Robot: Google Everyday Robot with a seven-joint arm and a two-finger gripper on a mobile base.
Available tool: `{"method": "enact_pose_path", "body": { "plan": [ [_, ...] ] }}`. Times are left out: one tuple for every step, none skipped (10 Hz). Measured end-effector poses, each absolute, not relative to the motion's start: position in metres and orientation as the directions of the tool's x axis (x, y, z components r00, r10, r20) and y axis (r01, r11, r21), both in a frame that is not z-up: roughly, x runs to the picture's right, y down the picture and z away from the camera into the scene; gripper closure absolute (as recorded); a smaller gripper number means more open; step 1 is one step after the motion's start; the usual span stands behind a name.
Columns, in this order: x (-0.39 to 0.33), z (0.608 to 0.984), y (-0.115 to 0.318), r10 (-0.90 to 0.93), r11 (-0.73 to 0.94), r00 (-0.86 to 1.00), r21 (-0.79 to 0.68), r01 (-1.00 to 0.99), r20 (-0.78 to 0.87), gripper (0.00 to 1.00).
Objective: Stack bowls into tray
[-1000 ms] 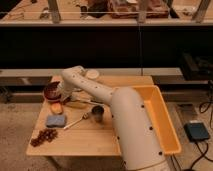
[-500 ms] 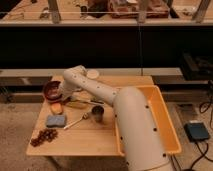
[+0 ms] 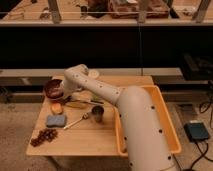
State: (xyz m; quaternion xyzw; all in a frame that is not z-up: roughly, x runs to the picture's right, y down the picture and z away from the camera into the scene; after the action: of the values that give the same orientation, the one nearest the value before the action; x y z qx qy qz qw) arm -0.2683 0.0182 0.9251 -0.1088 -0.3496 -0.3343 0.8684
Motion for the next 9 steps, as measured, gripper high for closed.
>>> {"method": "enact_pose_path", "body": {
  "plan": [
    [-0.260, 0.917, 0.007, -0.507, 0.761, 0.532, 0.061, 0.646, 0.678, 1.00],
    [-0.246, 0.903, -0.009, -0.509, 0.770, 0.532, 0.082, 0.633, 0.677, 1.00],
    [-0.237, 0.895, -0.018, -0.511, 0.774, 0.532, 0.093, 0.626, 0.676, 1.00],
    [-0.213, 0.881, -0.031, -0.509, 0.785, 0.535, 0.108, 0.611, 0.674, 1.00],
    [-0.188, 0.869, -0.039, -0.509, 0.792, 0.542, 0.117, 0.600, 0.669, 1.00],
    [-0.168, 0.859, -0.046, -0.512, 0.794, 0.547, 0.123, 0.595, 0.662, 1.00],
    [-0.137, 0.843, -0.052, -0.516, 0.798, 0.555, 0.129, 0.589, 0.652, 1.00],
    [-0.120, 0.833, -0.054, -0.517, 0.799, 0.560, 0.131, 0.586, 0.648, 1.00],
    [-0.096, 0.818, -0.054, -0.517, 0.802, 0.567, 0.133, 0.582, 0.641, 1.00]
  ]
}}
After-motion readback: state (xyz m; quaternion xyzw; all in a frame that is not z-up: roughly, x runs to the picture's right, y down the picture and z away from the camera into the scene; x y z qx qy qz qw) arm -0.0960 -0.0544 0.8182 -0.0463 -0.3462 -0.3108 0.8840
